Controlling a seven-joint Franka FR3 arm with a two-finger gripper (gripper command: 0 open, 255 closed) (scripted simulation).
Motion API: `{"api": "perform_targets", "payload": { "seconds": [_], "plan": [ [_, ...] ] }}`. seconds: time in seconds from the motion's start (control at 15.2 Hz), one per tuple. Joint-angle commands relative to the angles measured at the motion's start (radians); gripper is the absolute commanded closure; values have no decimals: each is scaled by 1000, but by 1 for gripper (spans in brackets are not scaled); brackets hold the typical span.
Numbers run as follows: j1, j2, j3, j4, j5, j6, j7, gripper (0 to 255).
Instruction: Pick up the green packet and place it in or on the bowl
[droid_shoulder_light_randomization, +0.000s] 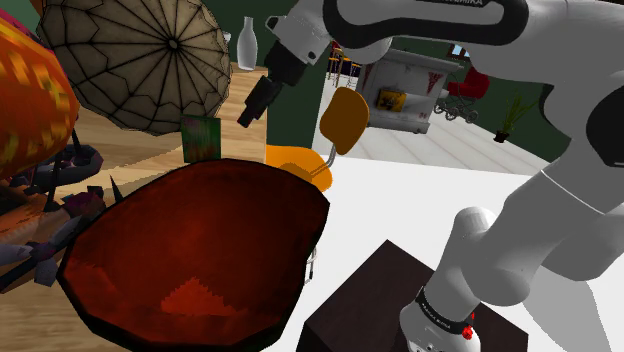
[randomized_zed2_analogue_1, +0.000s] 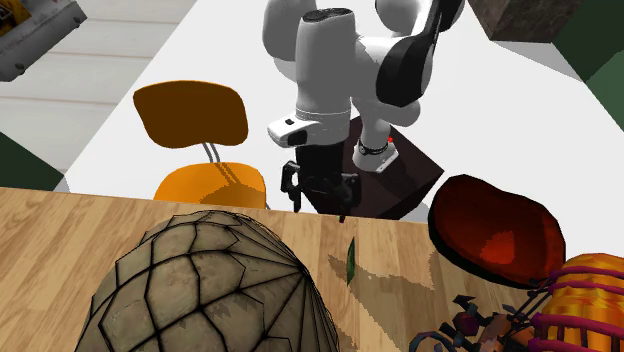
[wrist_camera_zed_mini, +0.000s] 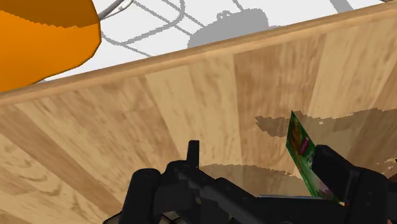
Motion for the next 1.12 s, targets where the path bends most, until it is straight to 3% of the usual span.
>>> {"api": "perform_targets", "payload": {
  "seconds": [0.0, 0.46, 1.06],
  "plan": [
    [20, 10, 9, 25, 23, 23, -30, 0],
    [82, 62, 38, 135, 87, 85, -121, 0],
    [92, 118, 57, 114, 89, 168, -122, 0]
  ]
}}
